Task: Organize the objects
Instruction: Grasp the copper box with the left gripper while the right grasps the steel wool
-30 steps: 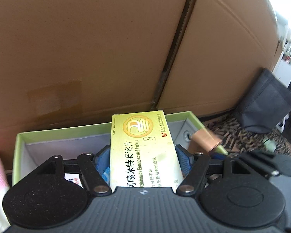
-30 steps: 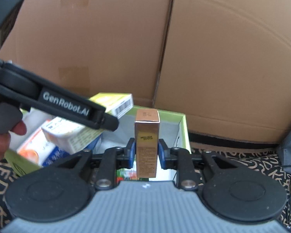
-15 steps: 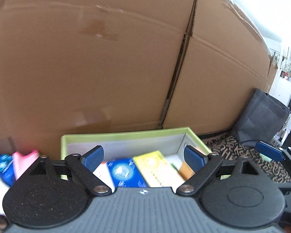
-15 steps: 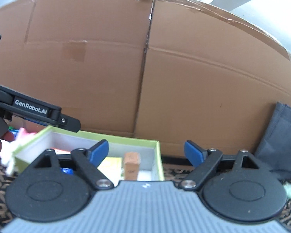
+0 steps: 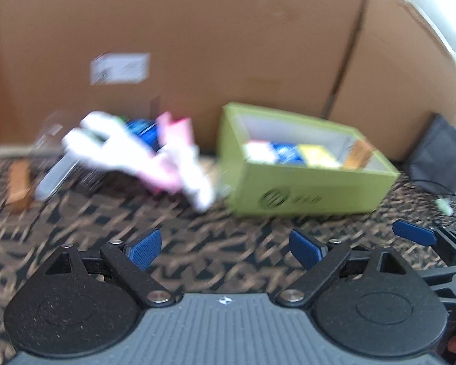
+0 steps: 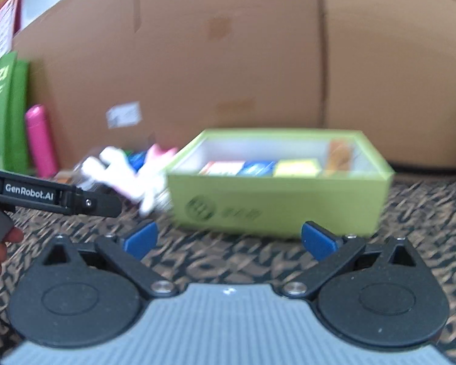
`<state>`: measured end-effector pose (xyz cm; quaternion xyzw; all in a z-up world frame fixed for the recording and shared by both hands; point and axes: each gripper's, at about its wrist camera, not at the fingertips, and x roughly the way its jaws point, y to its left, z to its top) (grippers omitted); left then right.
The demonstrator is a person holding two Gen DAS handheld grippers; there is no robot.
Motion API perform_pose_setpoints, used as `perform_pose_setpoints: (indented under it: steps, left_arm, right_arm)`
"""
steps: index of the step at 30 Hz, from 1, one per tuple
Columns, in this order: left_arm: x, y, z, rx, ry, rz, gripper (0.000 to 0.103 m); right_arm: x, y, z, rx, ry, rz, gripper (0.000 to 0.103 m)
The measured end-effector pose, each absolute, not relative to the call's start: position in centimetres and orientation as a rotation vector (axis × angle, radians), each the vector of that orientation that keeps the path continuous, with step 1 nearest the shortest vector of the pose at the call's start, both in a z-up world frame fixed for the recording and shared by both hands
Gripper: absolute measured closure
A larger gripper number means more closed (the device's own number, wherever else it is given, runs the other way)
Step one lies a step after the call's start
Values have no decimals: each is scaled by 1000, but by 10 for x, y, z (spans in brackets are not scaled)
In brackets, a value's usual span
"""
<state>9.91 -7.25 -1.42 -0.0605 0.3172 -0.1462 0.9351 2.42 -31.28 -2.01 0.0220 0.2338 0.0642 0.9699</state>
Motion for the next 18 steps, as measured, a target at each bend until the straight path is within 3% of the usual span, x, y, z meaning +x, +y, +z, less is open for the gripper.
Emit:
perform_pose_setpoints:
  steps: [8,18]
  left_arm:
    - [109,38,-39,-221,717,-31,9]
    - [194,125,-42,-348,740,152,9]
  right_arm:
    - [29,-231,-37,-75,556,315,0]
    - [53,-171,-43,-143,600,417,0]
